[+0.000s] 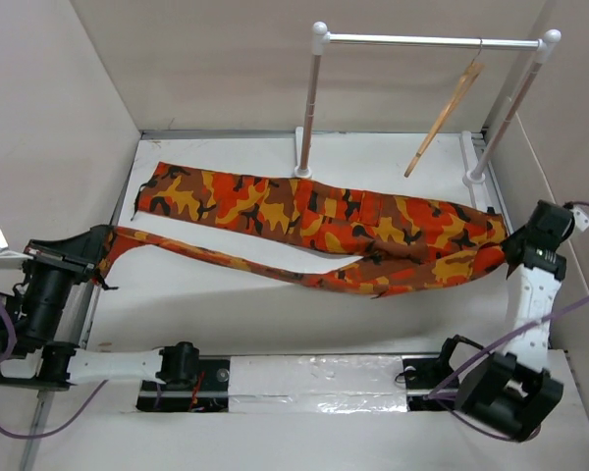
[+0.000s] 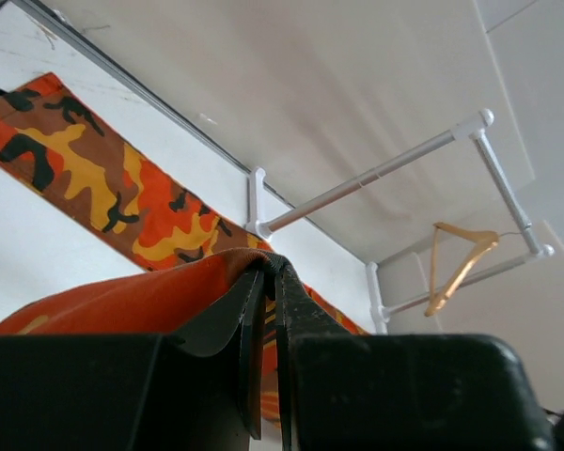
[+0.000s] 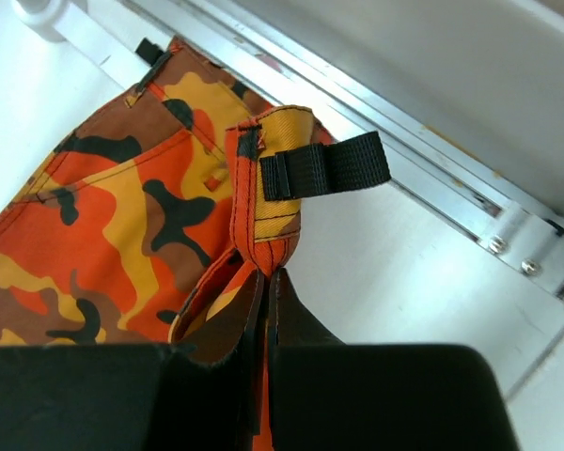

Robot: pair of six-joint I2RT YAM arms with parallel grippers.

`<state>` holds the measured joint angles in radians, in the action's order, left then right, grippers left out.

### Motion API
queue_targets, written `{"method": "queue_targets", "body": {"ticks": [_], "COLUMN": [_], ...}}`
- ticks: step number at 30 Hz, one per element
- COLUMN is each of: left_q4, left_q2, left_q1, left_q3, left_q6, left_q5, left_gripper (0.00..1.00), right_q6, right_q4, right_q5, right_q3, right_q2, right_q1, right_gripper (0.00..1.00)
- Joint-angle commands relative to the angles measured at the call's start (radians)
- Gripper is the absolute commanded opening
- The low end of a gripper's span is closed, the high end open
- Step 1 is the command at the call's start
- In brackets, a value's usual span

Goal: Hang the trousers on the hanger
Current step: Fold the trousers at the center of the board.

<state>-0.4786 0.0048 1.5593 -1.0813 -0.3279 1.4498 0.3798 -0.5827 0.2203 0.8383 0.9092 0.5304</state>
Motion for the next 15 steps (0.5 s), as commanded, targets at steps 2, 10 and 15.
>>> {"method": "queue_targets", "body": {"ticks": [2,10,15], "left_q4": [0.057,-0.107,-0.043], "left_q2": [0.113,0.435,0.512], "left_q1": [0.048,0.048,0.048], "left_q3": [-0.045,-0.051,0.074], "left_q6": [0.038,-0.215,-0.290], "left_q5": [0.236,0.235,0.238], "left_gripper": [0.00,0.00,0.00], "right_q6": [-0.019,-0.002,0.005], "right_q4": [0.175,0.281,0.287], "right_q5": [0.013,0.019,0.051], "right_q3": [0.133,0.150,0.140], "right_q2": [0.129,0.259,0.295], "right_q1": [-0.064,-0.145,-0.170], "right_gripper": [0.00,0.00,0.00]}}
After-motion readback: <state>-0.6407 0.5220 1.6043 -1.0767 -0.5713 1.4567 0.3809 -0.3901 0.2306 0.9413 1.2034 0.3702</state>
